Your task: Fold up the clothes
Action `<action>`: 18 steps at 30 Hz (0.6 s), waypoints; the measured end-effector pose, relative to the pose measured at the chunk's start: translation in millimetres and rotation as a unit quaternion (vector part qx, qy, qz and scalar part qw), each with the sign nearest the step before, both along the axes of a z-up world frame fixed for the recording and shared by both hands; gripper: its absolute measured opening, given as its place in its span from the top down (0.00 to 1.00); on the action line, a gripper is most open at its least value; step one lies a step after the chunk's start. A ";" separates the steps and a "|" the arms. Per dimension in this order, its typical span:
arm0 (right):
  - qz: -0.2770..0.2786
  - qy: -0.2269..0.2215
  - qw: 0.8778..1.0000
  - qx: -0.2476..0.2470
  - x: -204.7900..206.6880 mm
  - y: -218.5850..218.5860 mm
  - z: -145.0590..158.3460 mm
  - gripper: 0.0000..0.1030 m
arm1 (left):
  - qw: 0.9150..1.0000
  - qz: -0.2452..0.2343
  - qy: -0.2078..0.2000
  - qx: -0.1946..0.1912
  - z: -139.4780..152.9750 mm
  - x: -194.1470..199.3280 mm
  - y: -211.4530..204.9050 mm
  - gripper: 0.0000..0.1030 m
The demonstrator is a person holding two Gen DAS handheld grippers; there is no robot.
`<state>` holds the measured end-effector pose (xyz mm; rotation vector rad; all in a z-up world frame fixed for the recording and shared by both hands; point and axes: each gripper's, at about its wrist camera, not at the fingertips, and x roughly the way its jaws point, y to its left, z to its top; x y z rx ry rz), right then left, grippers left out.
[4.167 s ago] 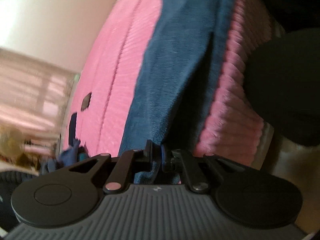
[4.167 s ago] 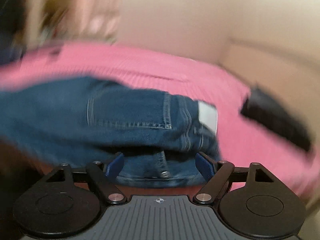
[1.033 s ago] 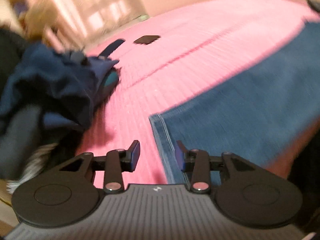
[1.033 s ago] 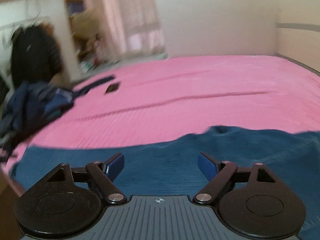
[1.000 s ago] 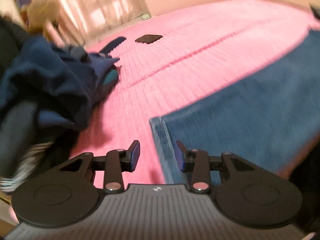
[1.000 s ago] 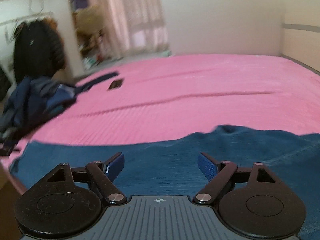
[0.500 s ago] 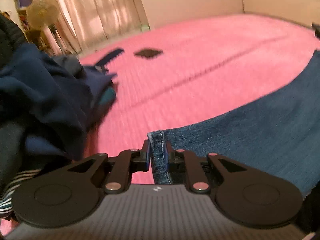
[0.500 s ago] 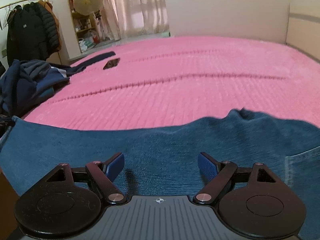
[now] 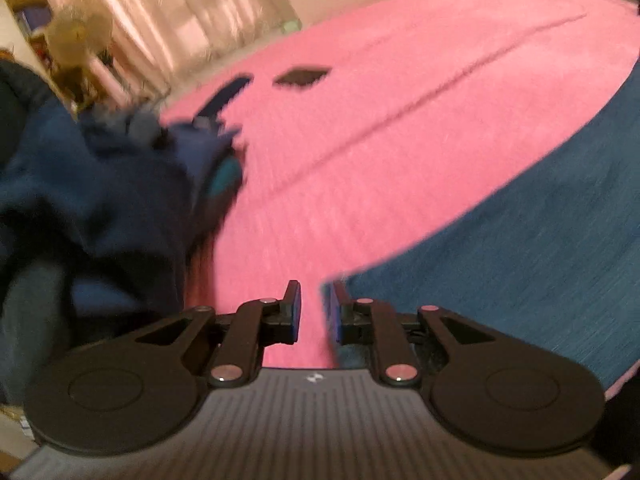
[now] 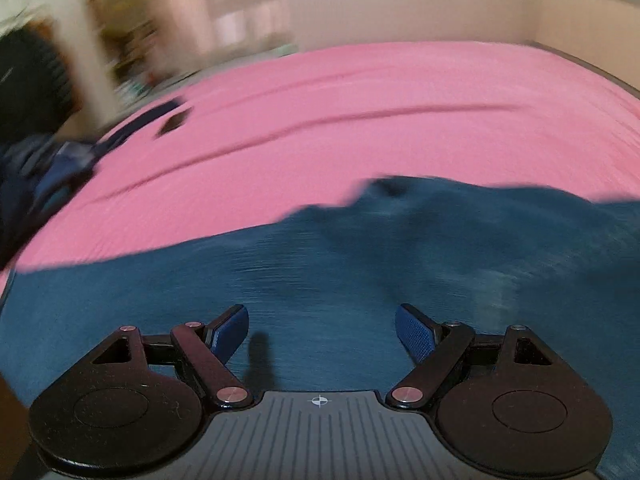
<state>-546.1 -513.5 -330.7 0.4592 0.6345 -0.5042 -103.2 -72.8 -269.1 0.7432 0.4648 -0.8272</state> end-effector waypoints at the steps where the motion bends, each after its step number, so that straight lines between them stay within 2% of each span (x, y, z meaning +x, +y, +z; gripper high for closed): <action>1: -0.021 -0.010 1.000 0.013 -14.3 -7.4 -2.2 0.19 | 1.000 -0.013 0.002 -0.008 7.2 -7.9 -7.8 0.86; 3: -0.051 -0.038 0.997 0.045 -43.6 -18.2 -7.1 0.19 | 0.998 -0.057 0.020 -0.021 18.1 -26.7 -35.2 0.86; 4: -0.066 -0.037 0.996 0.046 -54.1 -19.3 -7.7 0.19 | 0.996 -0.083 0.031 -0.028 21.8 -37.0 -52.0 0.86; 6: -0.073 -0.028 0.996 0.037 -68.2 -17.2 -7.3 0.19 | 0.988 -0.133 0.060 -0.045 27.7 -57.5 -87.8 0.83; 7: -0.074 -0.018 0.997 0.028 -72.5 -14.8 -6.9 0.19 | 0.982 -0.161 0.085 -0.057 29.9 -68.6 -111.1 0.82; 9: -0.072 0.009 0.997 0.006 -79.7 -11.0 -6.6 0.19 | 0.966 -0.207 0.138 -0.070 31.0 -88.5 -159.3 0.80; 11: -0.062 0.017 0.998 -0.001 -85.7 -9.9 -7.7 0.19 | 0.947 -0.251 0.187 -0.078 30.7 -108.2 -206.2 0.80; 15: -0.038 0.021 0.999 -0.014 -92.5 -6.1 -7.1 0.19 | 0.905 -0.319 0.275 -0.061 16.4 -142.8 -305.7 0.71; 18: -0.035 0.006 0.999 -0.017 -98.7 -5.5 -4.7 0.19 | 0.887 -0.338 0.314 -0.024 -6.2 -159.1 -372.7 0.72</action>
